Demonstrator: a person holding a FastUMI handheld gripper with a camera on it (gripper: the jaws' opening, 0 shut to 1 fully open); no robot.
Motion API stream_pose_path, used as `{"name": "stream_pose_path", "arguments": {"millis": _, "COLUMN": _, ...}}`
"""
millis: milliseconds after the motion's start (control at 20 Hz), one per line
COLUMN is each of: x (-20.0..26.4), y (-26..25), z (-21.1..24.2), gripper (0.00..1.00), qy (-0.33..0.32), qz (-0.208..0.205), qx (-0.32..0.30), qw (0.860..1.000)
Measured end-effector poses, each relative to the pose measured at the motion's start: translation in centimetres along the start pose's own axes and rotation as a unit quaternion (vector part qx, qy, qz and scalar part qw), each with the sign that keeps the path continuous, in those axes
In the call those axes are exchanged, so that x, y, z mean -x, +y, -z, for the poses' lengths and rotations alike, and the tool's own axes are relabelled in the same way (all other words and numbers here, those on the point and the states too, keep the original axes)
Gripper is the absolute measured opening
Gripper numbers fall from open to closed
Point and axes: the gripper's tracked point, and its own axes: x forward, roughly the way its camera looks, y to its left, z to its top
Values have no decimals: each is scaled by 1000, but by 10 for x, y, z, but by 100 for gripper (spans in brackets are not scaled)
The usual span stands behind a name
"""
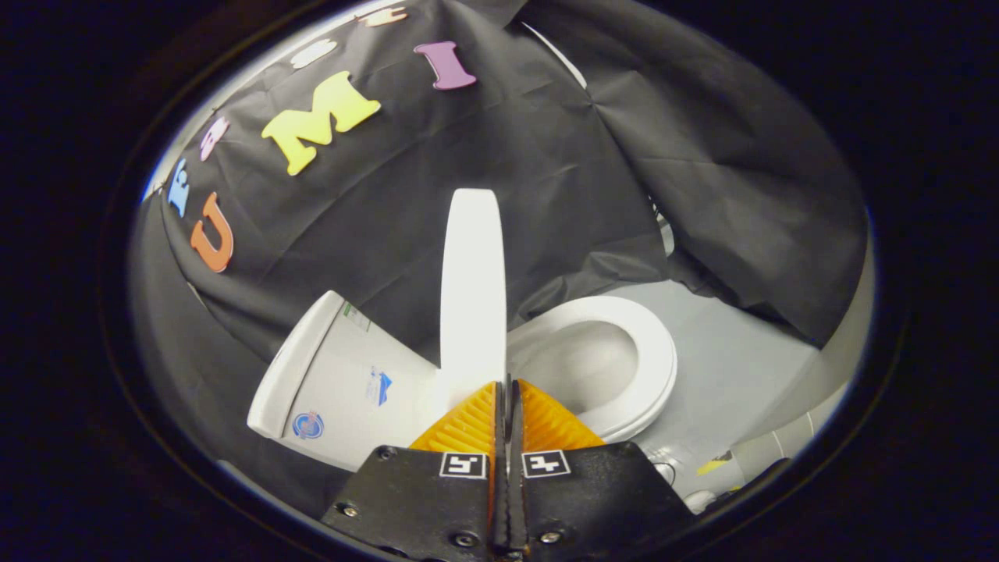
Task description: Open the toilet lid.
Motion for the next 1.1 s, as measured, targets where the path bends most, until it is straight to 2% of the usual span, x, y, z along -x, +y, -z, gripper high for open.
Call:
{"name": "stream_pose_path", "arguments": {"millis": 800, "x": 12, "y": 51, "z": 8, "gripper": 4, "qy": -33, "qz": 22, "qx": 113, "qw": 993}}
{"name": "stream_pose_path", "arguments": {"millis": 1100, "x": 13, "y": 70, "z": 9, "gripper": 4, "qy": -43, "qz": 25, "qx": 129, "qw": 990}}
